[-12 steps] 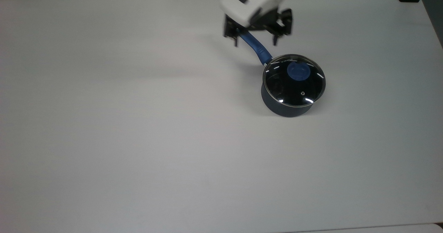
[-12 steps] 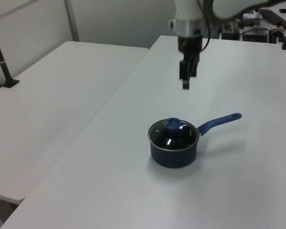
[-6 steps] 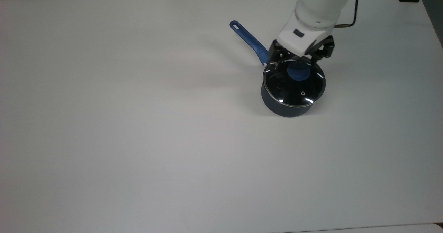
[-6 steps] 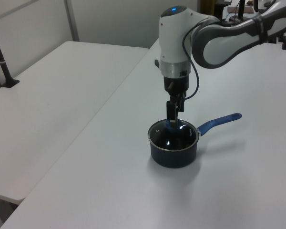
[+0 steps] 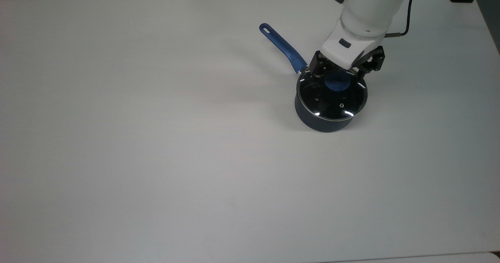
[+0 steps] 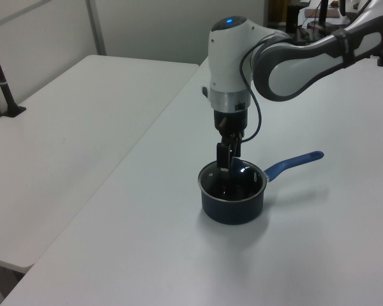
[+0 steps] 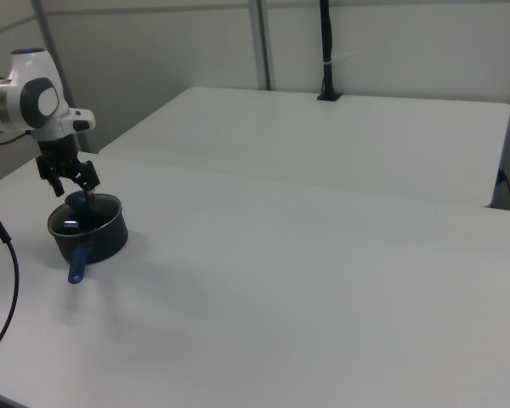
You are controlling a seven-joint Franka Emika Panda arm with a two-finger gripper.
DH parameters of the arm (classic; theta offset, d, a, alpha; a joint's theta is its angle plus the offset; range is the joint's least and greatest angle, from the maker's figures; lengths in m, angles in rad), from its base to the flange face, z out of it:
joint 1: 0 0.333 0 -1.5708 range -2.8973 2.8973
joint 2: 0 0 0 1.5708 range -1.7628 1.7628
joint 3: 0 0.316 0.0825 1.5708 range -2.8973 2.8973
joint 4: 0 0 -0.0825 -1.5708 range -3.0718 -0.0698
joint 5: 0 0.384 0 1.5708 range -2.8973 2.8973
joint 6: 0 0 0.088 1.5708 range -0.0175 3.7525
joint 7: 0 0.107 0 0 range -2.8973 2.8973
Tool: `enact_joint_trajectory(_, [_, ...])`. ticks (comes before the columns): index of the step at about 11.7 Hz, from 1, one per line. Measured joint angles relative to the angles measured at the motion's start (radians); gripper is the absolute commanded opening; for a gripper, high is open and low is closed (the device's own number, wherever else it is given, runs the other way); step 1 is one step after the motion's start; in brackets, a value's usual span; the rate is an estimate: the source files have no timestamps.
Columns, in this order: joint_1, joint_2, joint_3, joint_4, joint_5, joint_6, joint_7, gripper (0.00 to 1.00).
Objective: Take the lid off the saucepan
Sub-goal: 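Lower the gripper and close it on the blue lid knob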
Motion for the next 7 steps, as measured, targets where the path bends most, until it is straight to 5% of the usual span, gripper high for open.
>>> enact_joint_trajectory(7, [-0.001,0.017,0.0,0.008,-0.005,0.0,0.0,0.63])
